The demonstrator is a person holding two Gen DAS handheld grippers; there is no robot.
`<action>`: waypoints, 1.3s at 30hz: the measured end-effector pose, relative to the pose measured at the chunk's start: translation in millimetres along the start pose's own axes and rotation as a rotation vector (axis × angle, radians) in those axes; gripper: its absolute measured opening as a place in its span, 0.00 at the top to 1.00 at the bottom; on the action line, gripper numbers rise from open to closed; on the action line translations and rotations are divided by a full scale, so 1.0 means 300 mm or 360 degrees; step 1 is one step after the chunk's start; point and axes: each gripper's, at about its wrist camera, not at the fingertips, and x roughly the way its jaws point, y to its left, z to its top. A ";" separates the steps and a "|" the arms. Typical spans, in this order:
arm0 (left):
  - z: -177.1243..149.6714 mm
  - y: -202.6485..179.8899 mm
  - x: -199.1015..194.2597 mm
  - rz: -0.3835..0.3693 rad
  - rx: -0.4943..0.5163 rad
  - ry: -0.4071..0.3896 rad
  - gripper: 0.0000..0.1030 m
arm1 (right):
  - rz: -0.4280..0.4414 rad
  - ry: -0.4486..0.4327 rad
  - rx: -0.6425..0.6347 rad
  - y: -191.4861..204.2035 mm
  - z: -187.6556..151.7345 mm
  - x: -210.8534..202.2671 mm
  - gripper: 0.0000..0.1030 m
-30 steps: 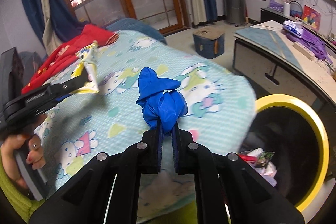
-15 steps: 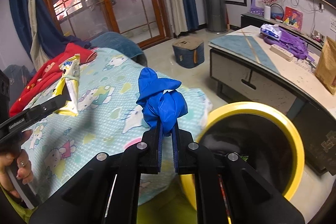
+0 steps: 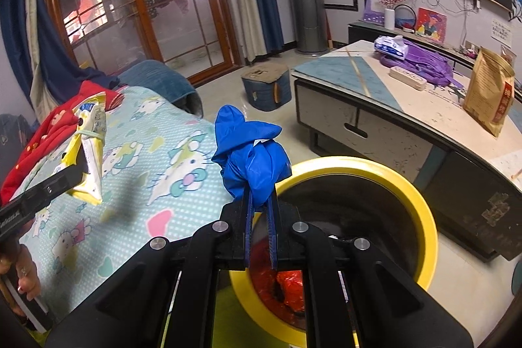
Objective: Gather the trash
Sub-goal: 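Carry the blue balloon and yellow-white wrapper in both tools over the bin, then open both tools to drop the balloon and wrapper into the bin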
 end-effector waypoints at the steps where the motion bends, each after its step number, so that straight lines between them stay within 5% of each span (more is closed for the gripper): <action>1: -0.002 -0.013 0.007 -0.0006 0.0014 0.0007 0.83 | -0.0005 -0.0003 0.0010 -0.011 0.001 -0.003 0.92; 22: -0.098 -0.264 0.148 -0.0138 0.0287 0.0174 0.83 | -0.0094 0.0035 0.0166 -0.203 -0.063 -0.031 0.92; 39: -0.139 -0.343 0.290 -0.0171 0.0360 0.0348 0.82 | -0.0106 0.0188 0.0305 -0.308 -0.124 0.023 0.89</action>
